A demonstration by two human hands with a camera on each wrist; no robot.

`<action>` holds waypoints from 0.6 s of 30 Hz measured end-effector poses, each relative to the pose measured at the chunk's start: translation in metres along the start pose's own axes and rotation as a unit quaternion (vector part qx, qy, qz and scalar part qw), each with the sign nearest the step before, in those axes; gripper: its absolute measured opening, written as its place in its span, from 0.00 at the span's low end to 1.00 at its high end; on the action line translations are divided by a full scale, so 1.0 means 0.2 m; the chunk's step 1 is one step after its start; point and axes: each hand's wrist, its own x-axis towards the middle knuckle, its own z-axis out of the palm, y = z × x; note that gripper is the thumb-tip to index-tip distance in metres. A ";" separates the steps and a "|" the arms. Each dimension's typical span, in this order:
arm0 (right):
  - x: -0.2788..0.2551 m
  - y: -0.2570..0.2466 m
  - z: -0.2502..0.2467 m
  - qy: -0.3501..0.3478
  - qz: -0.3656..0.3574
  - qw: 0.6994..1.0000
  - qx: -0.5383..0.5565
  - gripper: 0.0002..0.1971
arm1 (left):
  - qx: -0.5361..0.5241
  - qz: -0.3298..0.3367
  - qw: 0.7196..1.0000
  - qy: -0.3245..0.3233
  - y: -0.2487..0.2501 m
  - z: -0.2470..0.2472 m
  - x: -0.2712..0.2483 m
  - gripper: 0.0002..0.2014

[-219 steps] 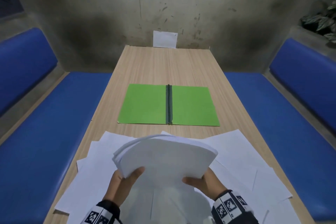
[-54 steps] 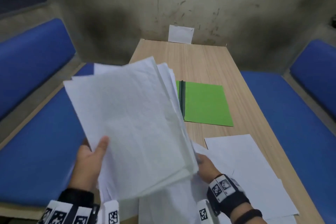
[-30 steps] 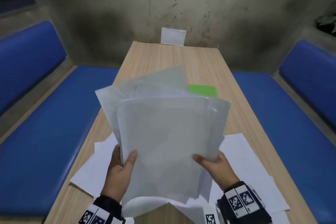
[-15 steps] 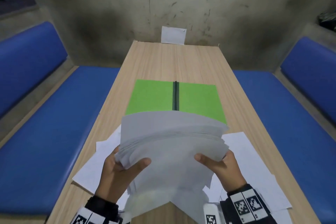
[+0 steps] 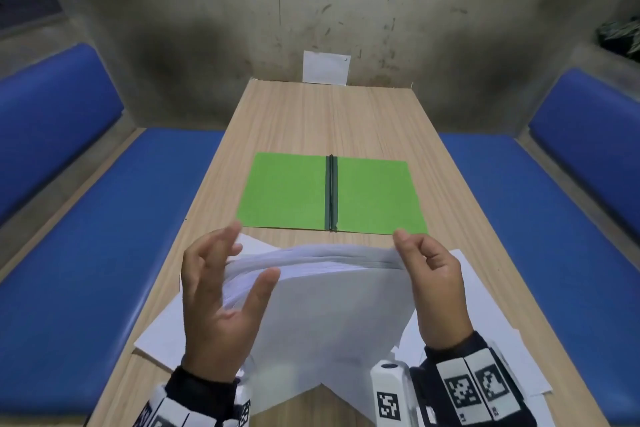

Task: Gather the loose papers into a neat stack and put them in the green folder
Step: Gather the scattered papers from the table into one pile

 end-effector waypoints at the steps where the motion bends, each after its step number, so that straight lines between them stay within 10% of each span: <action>1: 0.01 0.01 0.01 0.005 0.008 1.000 -0.010 0.20 | 0.029 -0.001 1.000 0.000 -0.01 0.01 0.00 0.24; 5: 0.00 0.09 -0.01 -0.003 0.025 0.999 -0.025 0.26 | -0.041 -0.099 0.994 -0.032 -0.05 -0.01 0.00 0.24; 9: -0.06 0.16 -0.07 -0.085 0.066 0.994 0.000 0.40 | -0.134 -0.226 0.960 -0.094 -0.11 -0.05 -0.05 0.49; 13: -0.08 0.25 -0.09 -0.123 0.168 0.977 -0.039 0.11 | -0.072 -0.392 0.904 -0.158 -0.23 -0.02 -0.15 0.37; 18: -0.10 0.29 -0.09 -0.103 0.189 0.973 -0.082 0.13 | -0.112 -0.408 0.897 -0.128 -0.23 0.02 -0.17 0.16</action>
